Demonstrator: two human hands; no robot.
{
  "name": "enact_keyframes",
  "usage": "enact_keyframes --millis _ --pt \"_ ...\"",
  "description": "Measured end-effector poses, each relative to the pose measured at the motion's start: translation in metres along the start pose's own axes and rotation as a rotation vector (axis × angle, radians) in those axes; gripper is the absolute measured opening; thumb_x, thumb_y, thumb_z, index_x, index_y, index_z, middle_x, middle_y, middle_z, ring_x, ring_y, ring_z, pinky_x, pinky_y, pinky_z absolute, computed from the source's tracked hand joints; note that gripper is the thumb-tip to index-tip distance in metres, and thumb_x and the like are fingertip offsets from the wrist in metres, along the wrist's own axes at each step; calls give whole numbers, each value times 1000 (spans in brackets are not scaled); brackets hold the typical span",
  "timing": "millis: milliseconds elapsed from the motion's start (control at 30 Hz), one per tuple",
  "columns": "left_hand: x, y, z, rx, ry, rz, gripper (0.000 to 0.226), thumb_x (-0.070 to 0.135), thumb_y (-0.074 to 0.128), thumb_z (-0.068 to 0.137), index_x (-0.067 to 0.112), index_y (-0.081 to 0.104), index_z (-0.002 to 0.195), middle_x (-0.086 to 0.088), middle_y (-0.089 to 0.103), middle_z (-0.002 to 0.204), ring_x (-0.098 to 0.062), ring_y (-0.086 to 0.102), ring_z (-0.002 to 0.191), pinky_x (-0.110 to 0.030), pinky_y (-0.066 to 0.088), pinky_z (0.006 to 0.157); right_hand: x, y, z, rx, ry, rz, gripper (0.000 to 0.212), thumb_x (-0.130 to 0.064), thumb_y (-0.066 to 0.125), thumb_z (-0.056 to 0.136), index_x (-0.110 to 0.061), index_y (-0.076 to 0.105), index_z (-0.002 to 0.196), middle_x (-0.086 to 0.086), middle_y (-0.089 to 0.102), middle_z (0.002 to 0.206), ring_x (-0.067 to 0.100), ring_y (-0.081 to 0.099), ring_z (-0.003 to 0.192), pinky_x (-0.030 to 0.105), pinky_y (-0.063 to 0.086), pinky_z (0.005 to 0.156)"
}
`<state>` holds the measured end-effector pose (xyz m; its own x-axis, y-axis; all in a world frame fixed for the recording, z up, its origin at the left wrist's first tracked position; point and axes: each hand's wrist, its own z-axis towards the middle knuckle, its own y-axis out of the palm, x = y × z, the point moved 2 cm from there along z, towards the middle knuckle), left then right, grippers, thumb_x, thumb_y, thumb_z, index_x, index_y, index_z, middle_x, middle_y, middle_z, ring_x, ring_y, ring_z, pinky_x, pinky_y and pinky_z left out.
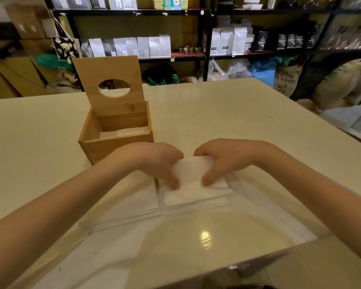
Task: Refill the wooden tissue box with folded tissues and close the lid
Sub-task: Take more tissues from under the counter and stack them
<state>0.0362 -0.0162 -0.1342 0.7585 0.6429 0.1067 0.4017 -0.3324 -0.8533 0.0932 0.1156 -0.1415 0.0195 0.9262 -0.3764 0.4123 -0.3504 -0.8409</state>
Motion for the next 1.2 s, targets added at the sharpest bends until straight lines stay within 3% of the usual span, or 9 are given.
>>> enact_keyframes --millis 200,333,433,533,600,733,833,967,1200 --pt "-2 1 -3 17 43 -95 35 35 63 80 21 55 110 3 56 102 -17 52 93 -26 39 76 -2 -3 0 18 -46 1 17 -28 71 73 -23 54 73 -6 56 75 12 53 68 29 42 64" --pt "-6 1 -4 96 86 -160 25 33 65 78 22 56 98 5 57 90 -12 51 78 -25 42 69 -3 -11 -5 49 -77 45 16 -27 69 76 -14 59 79 -7 55 71 9 50 64 23 39 60" --pt "-9 -5 -9 154 84 -233 29 33 63 80 18 58 104 1 59 98 -17 55 86 -33 46 79 -5 -22 -10 89 -90 78 18 -27 69 77 -12 63 82 -4 60 76 7 53 66 21 40 61" --pt "-13 -15 -21 186 108 -352 31 32 59 84 19 57 112 0 61 105 -18 57 96 -37 47 90 -6 -38 -16 178 -118 135 23 -32 69 76 -14 66 90 4 66 89 15 60 77 27 46 71" --pt "-18 -23 -30 234 121 -410 29 31 58 84 21 57 111 4 61 104 -13 57 94 -30 48 85 -10 -48 -21 233 -147 200 25 -34 67 76 -16 67 93 6 68 95 18 63 85 30 49 77" --pt "-37 -38 -53 315 125 -635 24 27 59 83 27 58 106 11 63 99 -5 63 88 -16 54 69 -22 -58 -21 283 -201 342 18 -25 61 82 -17 66 98 -3 68 92 6 65 82 18 52 73" --pt "-55 -42 -74 336 108 -829 33 26 61 74 27 61 108 9 68 102 -7 68 89 -17 57 71 -36 -58 -14 260 -231 521 15 -22 57 84 -18 65 97 -4 69 94 8 68 85 19 56 74" --pt "-80 -32 -95 352 81 -940 44 29 62 64 20 65 107 1 73 99 -13 71 84 -17 56 58 -54 -47 4 180 -210 743 11 -18 52 88 -21 63 91 -1 72 95 12 71 83 25 57 77" --pt "-110 8 -103 234 -86 -1072 37 26 67 65 16 68 101 -4 76 89 -15 71 70 -20 55 47 -70 -10 28 -18 -166 745 23 -20 59 85 -7 65 103 10 75 97 21 72 84 27 60 69"
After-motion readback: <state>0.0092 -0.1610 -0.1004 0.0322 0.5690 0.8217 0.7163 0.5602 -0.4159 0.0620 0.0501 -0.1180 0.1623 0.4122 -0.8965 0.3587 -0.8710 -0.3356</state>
